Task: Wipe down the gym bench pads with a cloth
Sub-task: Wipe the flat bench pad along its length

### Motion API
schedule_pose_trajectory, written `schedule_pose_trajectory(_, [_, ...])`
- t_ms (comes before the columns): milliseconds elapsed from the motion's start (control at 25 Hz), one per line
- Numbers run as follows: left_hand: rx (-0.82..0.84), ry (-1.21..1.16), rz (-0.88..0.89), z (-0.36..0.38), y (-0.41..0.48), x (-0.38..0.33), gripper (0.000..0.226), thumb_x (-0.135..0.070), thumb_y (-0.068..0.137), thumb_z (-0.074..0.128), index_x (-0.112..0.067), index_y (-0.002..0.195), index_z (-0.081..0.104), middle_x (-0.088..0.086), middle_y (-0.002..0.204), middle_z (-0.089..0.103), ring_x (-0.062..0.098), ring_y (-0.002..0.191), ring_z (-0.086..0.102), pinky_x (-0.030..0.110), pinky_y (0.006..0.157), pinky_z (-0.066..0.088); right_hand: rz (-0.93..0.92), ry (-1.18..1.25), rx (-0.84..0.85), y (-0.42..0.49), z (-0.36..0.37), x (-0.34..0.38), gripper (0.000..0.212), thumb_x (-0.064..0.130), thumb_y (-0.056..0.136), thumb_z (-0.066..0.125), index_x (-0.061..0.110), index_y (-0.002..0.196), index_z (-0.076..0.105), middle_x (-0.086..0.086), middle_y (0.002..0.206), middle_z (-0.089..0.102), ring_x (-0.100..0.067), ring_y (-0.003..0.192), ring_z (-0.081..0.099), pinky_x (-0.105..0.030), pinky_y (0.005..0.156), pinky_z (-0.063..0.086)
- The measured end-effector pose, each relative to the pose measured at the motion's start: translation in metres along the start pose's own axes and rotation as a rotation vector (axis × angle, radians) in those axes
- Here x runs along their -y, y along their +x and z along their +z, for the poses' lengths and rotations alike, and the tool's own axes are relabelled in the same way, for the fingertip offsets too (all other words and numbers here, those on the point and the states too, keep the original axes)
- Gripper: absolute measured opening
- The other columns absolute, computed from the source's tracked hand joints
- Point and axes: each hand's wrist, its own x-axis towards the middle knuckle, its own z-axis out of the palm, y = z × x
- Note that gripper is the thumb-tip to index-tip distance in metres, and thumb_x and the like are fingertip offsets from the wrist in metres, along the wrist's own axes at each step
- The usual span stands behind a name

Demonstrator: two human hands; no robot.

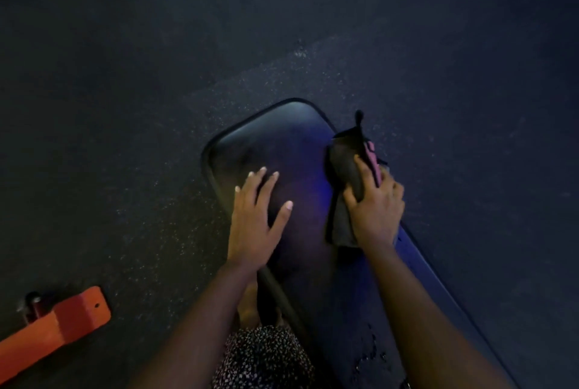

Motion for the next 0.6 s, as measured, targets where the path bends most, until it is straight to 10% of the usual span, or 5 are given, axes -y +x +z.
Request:
schedule_pose_trajectory(280, [0.375,0.586,0.558,0.016,0.062,-0.004,0.07,-0.059,0.087,0.014,-0.026,0.148,0.014,0.001,0.157,0.016,0.021,0.146,0.005,0.044,0.118,0.001,0.22,0.047,-0.034,0.002,-0.007,-0.05,0.053,0.036,0.088,0.054,0.034,0.139,0.038,-0.016,0.134,0.045,-0.039,0.115,0.045,-0.049,0.087,0.042])
schedule_pose_trajectory(600, [0.353,0.641,0.807,0.029,0.071,0.017,0.064,-0.052,0.091,0.023,-0.023,0.147,0.019,0.005,0.156,0.019,0.025,0.144,0.011,0.048,0.115,0.007,0.519,0.074,-0.17,-0.031,0.004,0.006,0.053,0.038,0.09,0.05,0.036,0.14,0.034,-0.012,0.144,0.038,-0.033,0.127,0.038,-0.05,0.093,0.036])
